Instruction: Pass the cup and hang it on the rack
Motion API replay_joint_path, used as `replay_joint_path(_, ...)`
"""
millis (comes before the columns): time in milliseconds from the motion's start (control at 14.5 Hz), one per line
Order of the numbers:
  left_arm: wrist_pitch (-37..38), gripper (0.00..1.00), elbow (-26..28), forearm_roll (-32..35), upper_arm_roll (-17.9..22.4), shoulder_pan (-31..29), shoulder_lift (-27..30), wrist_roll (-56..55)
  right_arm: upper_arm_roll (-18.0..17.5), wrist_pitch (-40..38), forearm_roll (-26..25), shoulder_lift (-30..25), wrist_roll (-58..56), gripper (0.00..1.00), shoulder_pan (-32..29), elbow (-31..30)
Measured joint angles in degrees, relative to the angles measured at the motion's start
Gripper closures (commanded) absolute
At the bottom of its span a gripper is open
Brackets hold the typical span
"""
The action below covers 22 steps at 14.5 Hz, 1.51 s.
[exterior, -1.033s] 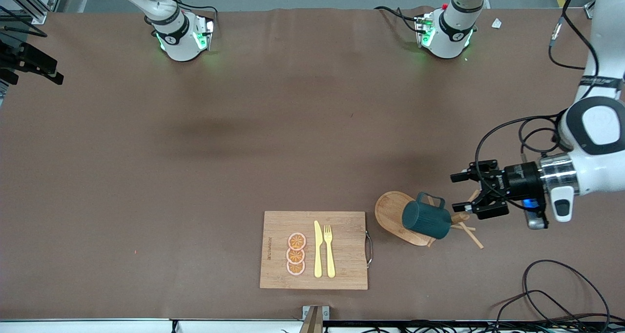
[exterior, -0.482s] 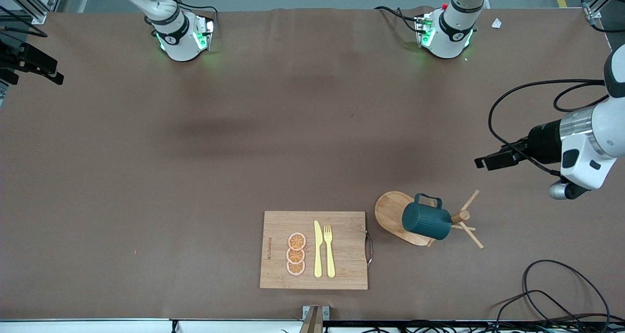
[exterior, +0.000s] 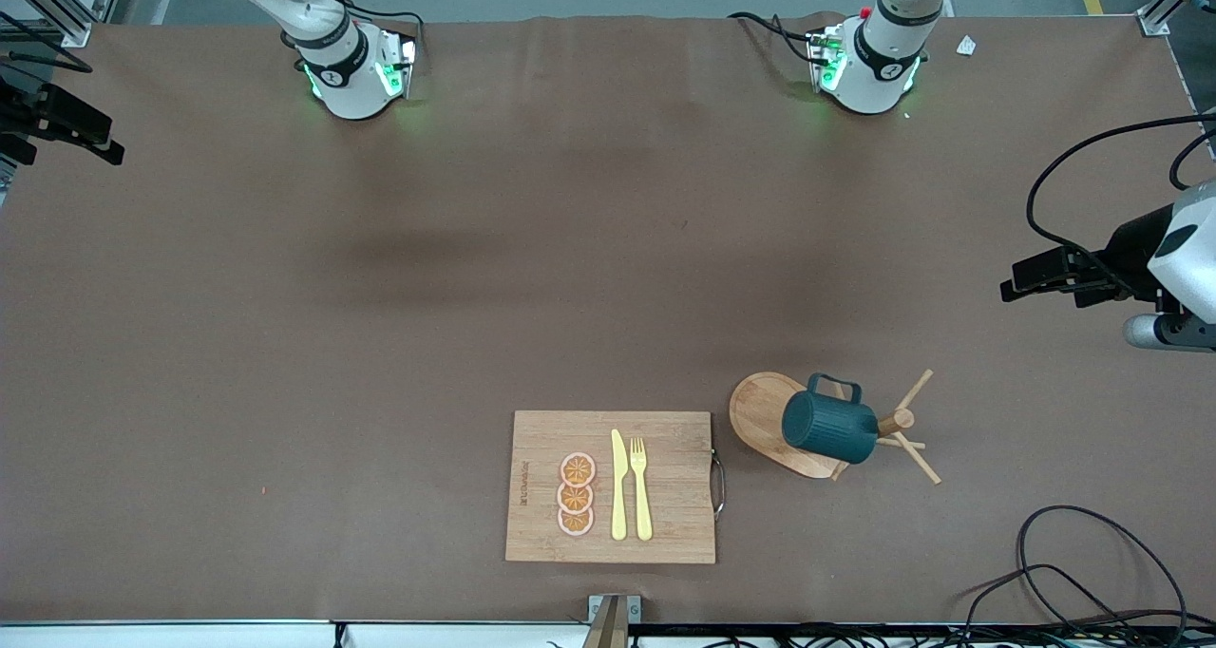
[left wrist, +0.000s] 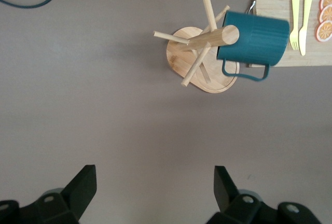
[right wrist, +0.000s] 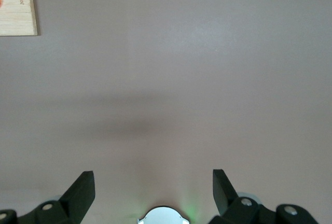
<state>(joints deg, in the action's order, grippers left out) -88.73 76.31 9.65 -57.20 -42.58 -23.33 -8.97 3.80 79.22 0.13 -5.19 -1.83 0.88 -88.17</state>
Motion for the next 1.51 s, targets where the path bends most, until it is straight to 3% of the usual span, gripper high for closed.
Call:
replay_joint_path(482,1.08,0.00,-0.75,0.23,-1.32,1.58,8.75,0.57,0.03,0.03,-0.14,-0.01,-1.75,0.00,0.00,-0.01)
replay_joint_path(620,1.25,0.00,-0.69,0.23,-0.04,3.83,10.68,0.86,0.03,0.04,-0.55,-0.01,-2.02,0.00,0.00,0.00)
replay_joint_path(689,1.33,0.00,-0.64,0.23,2.72,6.78,11.64,0.86,0.03,0.04,-0.62,-0.01,-2.04,0.00,0.00,0.00)
replay_joint_path(895,1.43,0.00,-0.52,-1.42,17.23,20.09,13.61,0.85,0.03,0.04,-0.69,-0.02,-2.07,0.00,0.00,0.00)
replay_joint_path(1171,1.45,0.00,-0.45,-4.55,33.37,31.36,14.71,1.11,0.03,0.03,-0.73,-0.02,-2.08,0.00,0.00,0.00)
replay_joint_path(1515,1.58,0.00,1.29,-7.04,48.86,42.87,16.41,1.14,0.01,0.03,-0.72,-0.02,-2.08,0.00,0.01,0.00)
